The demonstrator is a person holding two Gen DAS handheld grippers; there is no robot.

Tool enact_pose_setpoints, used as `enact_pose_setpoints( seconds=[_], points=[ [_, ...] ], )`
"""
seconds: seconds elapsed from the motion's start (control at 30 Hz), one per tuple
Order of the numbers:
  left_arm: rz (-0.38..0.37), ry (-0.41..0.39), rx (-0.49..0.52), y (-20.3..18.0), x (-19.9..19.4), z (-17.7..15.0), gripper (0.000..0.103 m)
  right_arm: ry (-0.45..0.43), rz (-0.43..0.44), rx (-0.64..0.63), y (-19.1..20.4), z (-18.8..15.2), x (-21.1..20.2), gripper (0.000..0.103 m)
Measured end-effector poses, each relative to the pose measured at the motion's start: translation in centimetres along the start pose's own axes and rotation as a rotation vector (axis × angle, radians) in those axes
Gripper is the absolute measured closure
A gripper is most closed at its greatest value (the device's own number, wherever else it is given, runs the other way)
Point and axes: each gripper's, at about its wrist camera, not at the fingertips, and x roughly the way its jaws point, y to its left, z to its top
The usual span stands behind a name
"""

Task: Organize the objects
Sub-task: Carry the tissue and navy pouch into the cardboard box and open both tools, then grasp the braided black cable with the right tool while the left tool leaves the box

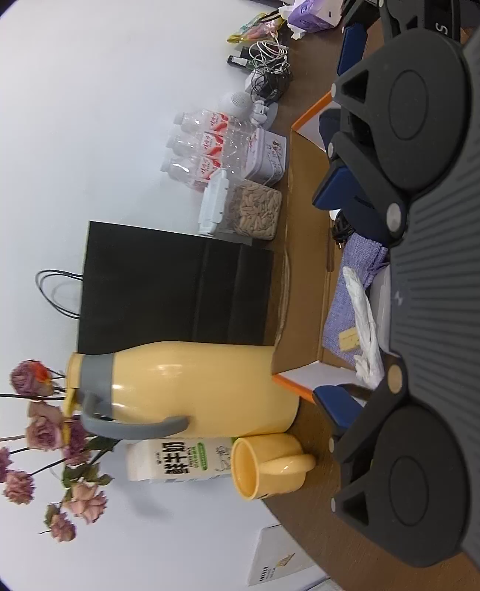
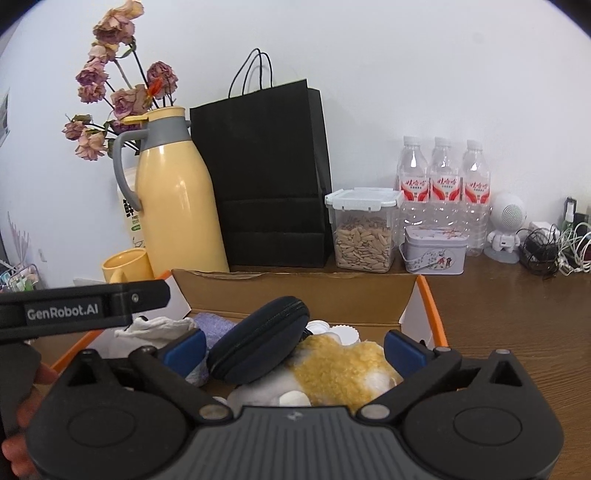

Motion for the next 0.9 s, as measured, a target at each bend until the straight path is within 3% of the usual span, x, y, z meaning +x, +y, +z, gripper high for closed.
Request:
enact_pose_setpoints(
  seconds=[0.43,0.9],
  points=[
    [0.018,-0.044,0.034,1.7,-6.5,-1.4,0.000,-0.020,0.029,-0.081,1.6,-1.8,-6.2,0.000],
    [0.086,0.063,0.066,5.6,-10.8,-7.4,0.000,0.109,0.083,-0.116,3.8,-7.3,-9.3,0.000]
  ],
)
